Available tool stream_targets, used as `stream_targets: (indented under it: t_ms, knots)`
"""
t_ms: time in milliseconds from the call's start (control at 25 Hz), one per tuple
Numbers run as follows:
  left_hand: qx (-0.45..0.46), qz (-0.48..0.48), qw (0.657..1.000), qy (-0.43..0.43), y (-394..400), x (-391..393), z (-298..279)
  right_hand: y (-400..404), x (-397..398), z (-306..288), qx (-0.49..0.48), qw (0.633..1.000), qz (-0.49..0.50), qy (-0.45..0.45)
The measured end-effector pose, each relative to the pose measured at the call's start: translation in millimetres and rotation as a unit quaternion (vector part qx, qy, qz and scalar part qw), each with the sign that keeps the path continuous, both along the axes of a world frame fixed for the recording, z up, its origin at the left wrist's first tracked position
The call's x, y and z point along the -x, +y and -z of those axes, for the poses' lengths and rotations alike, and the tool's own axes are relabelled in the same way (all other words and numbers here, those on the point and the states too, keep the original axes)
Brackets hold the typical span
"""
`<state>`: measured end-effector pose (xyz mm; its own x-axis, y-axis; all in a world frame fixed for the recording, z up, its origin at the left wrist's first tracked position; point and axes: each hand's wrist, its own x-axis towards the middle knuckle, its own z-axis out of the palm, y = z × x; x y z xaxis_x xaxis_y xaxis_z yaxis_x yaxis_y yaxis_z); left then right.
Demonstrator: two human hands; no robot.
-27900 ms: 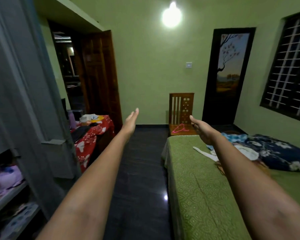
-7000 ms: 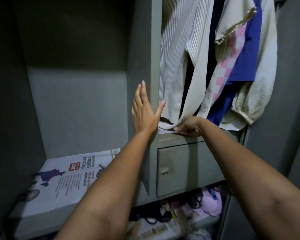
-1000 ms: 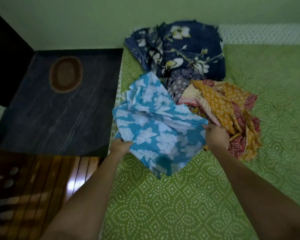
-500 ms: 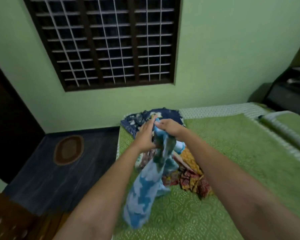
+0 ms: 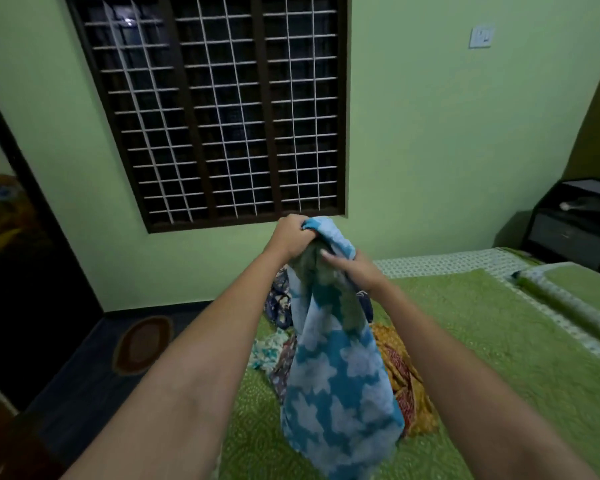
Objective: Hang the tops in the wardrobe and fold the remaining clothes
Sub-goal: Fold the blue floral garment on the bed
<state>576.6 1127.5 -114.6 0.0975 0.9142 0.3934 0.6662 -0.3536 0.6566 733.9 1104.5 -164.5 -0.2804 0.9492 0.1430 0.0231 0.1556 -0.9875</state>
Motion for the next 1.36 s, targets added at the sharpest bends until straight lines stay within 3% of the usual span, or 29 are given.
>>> stream_targets:
  t_ms: [80, 120, 240, 360, 440, 480, 560, 640, 680, 760, 840, 920, 1000, 1080, 1120, 1160, 1240, 1280, 1360]
  knots:
    - [-0.008, -0.04, 0.999, 0.003, -3, -10, -12, 9, -14, -8, 0.009, 0.998, 0.02, 0.051]
    - [-0.022, -0.051, 0.998, -0.01, -4, -14, -18, 14, -22, -7, 0.009, 1.0, 0.004, 0.011]
    - [-0.086, -0.102, 0.99, -0.045, -10, -22, -37, 22, -53, 20, 0.013, 0.964, -0.091, -0.25]
    - [-0.137, -0.222, 0.961, -0.096, -12, -7, -38, 27, -87, 65, 0.075, 0.892, -0.191, -0.403]
    - [-0.12, -0.339, 0.927, -0.103, -12, 17, -28, 39, -108, 91, 0.035, 0.847, -0.203, -0.49]
    - [-0.074, -0.408, 0.908, -0.06, -16, 29, -20, 45, -111, 90, 0.002, 0.85, -0.183, -0.495]
    - [0.024, -0.468, 0.877, 0.107, -20, 41, 1, 58, -105, 67, -0.054, 0.896, -0.138, -0.418]
    - [0.105, -0.318, 0.917, 0.216, -23, 21, 16, 60, -80, 28, -0.077, 0.932, -0.137, -0.328]
    - [0.164, -0.185, 0.948, 0.201, -23, 3, 25, 59, -67, 11, -0.093, 0.941, -0.145, -0.291]
    - [0.295, -0.006, 0.954, 0.057, -22, -31, 41, 57, -49, -14, -0.137, 0.944, -0.154, -0.257]
    - [0.291, 0.0, 0.956, -0.028, -16, -43, 52, 62, -52, -19, -0.157, 0.933, -0.165, -0.279]
    - [0.196, -0.034, 0.979, -0.04, -6, -37, 49, 72, -72, -3, -0.124, 0.882, -0.177, -0.419]
    - [0.143, -0.041, 0.988, -0.041, 2, -28, 41, 80, -99, 31, -0.099, 0.77, -0.161, -0.609]
    - [0.128, -0.072, 0.989, -0.007, 6, -21, 44, 82, -122, 54, -0.076, 0.654, -0.135, -0.74]
    - [0.131, -0.097, 0.987, 0.015, 4, -21, 48, 83, -130, 52, -0.046, 0.642, -0.115, -0.756]
    - [0.132, -0.107, 0.985, -0.021, 0, -22, 57, 86, -132, 42, -0.013, 0.659, -0.099, -0.745]
    - [0.181, -0.089, 0.955, -0.218, -10, -29, 80, 96, -123, 8, 0.033, 0.764, -0.021, -0.644]
    - [0.245, -0.04, 0.929, -0.273, -13, -36, 93, 103, -111, -10, 0.014, 0.808, 0.045, -0.588]
    - [0.404, 0.057, 0.876, -0.256, -20, -57, 116, 103, -71, -41, -0.113, 0.847, 0.133, -0.503]
